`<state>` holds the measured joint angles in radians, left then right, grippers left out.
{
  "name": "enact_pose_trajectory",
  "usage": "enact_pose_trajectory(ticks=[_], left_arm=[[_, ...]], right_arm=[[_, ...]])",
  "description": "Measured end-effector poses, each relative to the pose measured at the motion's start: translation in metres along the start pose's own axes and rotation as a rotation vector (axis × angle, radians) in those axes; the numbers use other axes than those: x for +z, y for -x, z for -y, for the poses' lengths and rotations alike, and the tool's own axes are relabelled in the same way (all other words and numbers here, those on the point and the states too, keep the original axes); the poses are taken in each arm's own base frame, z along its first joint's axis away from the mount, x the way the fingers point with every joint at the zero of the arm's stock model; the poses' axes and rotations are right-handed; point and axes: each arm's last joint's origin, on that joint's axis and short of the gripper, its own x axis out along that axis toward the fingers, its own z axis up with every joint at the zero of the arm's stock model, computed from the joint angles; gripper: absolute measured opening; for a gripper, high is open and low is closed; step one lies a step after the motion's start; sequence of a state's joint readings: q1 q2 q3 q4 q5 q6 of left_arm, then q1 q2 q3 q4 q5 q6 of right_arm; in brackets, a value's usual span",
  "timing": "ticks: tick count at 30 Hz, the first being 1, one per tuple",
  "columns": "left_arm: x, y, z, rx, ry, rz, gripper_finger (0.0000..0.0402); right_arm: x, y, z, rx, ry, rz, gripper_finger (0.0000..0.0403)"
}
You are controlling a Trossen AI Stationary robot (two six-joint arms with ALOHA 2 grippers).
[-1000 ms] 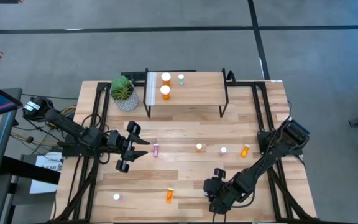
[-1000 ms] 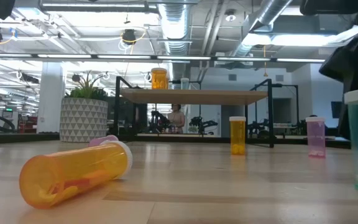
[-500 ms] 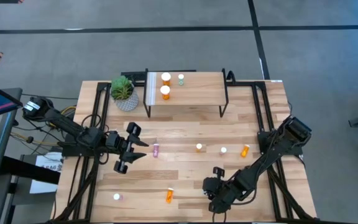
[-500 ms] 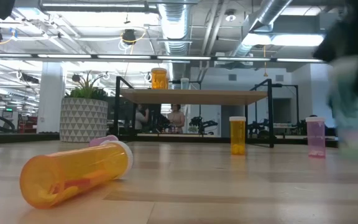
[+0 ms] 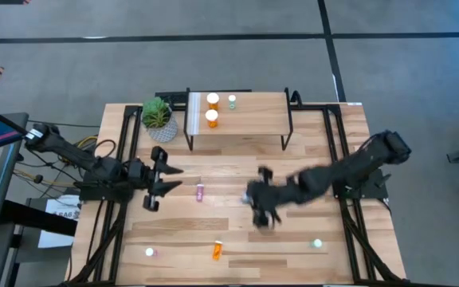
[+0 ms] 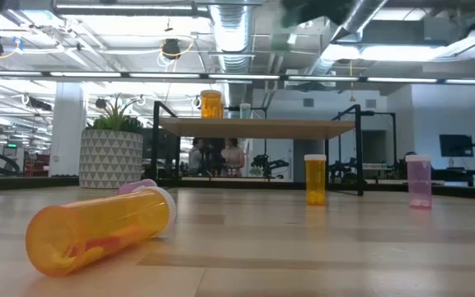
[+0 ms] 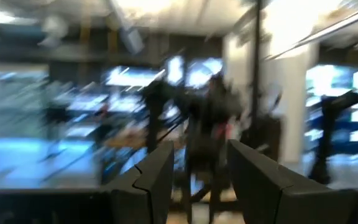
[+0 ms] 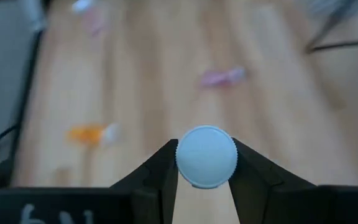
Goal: Pick and place medicine bottles onto shelf by color
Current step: Put the blue pill bottle on the shelf aligned with the other blue pill bottle
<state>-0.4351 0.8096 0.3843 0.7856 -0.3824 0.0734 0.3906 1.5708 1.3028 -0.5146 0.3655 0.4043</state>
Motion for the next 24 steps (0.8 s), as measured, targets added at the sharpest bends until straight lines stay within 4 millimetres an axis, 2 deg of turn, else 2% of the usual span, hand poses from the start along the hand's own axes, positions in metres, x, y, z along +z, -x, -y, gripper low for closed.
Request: enact_pose_trajectory(ticks=[3,7,12,14,16,18,24], left_arm=[[-0.002,0.006,-0.005,0.101,-0.008,-0.071,0.0139],[-0.004,0.007,-0.006,0.122,-0.015,-0.108,0.0139],[-0.007,0.006,-0.005,0.117,-0.020,-0.119,0.0139],[-0.007,0.005,-0.005,0.118,-0.020,-0.119,0.0139],[-0.008,0.005,-0.005,0.124,-0.022,-0.122,0.0139],[-0.006,0.005,-0.005,0.125,-0.017,-0.112,0.0139],[-0.007,0.005,-0.006,0.133,-0.014,-0.118,0.0139]], right_arm=[[0.024,0.002,0.044,-0.069,-0.018,0.045,0.0142],[0.053,0.003,0.105,-0.104,-0.057,0.079,0.0145],[0.080,0.006,0.170,-0.121,-0.091,0.146,0.0145],[0.082,0.008,0.193,-0.129,-0.111,0.122,0.0145],[0.092,0.007,0.209,-0.127,-0.121,0.178,0.0146],[0.095,0.001,0.222,-0.123,-0.133,0.159,0.0148],[0.103,-0.027,0.243,-0.132,-0.116,0.062,0.0151]])
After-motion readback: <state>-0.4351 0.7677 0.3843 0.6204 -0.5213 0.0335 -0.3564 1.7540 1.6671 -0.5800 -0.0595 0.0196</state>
